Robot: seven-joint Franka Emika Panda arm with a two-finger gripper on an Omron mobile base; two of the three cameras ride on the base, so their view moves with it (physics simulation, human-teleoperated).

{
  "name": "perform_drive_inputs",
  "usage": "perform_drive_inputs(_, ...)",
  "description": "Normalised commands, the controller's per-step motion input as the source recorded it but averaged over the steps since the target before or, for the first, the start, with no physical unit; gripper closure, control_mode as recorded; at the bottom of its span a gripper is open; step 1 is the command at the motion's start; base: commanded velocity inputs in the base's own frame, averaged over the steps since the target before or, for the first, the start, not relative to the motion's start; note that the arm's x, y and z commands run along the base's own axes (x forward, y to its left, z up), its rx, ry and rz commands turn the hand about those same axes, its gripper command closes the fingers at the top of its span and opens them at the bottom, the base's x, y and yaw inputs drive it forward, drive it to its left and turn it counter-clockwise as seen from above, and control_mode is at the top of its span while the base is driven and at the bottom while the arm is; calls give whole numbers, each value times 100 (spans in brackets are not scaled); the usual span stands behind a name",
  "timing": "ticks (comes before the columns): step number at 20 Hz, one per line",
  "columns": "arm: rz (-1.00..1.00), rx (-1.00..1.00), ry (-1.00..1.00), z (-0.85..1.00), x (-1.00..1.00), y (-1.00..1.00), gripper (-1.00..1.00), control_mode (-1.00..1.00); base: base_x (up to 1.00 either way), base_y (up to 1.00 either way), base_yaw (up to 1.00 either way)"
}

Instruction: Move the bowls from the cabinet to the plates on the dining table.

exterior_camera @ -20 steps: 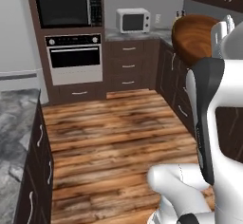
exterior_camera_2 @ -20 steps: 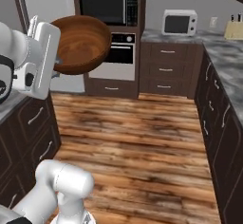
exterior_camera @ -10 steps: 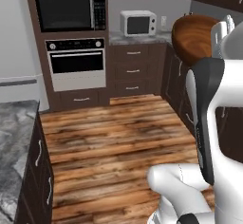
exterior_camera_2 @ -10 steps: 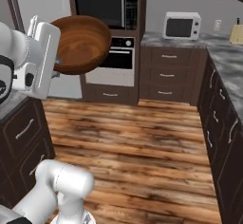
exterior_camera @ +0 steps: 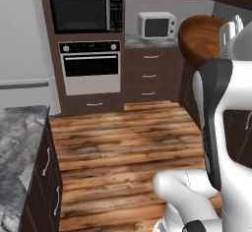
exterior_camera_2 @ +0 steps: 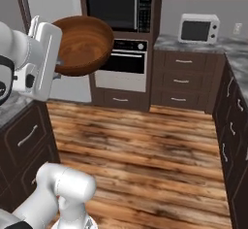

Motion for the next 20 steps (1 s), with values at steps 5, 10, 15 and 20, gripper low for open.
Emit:
perform_drive_inputs(5,0,0,0,0,0,0,100,100,0,0,25)
perform_drive_inputs(10,0,0,0,0,0,0,100,100,0,0,25)
perform_drive_inputs(15,0,0,0,0,0,0,100,100,0,0,25)
perform_drive_inputs(20,0,0,0,0,0,0,100,100,0,0,25)
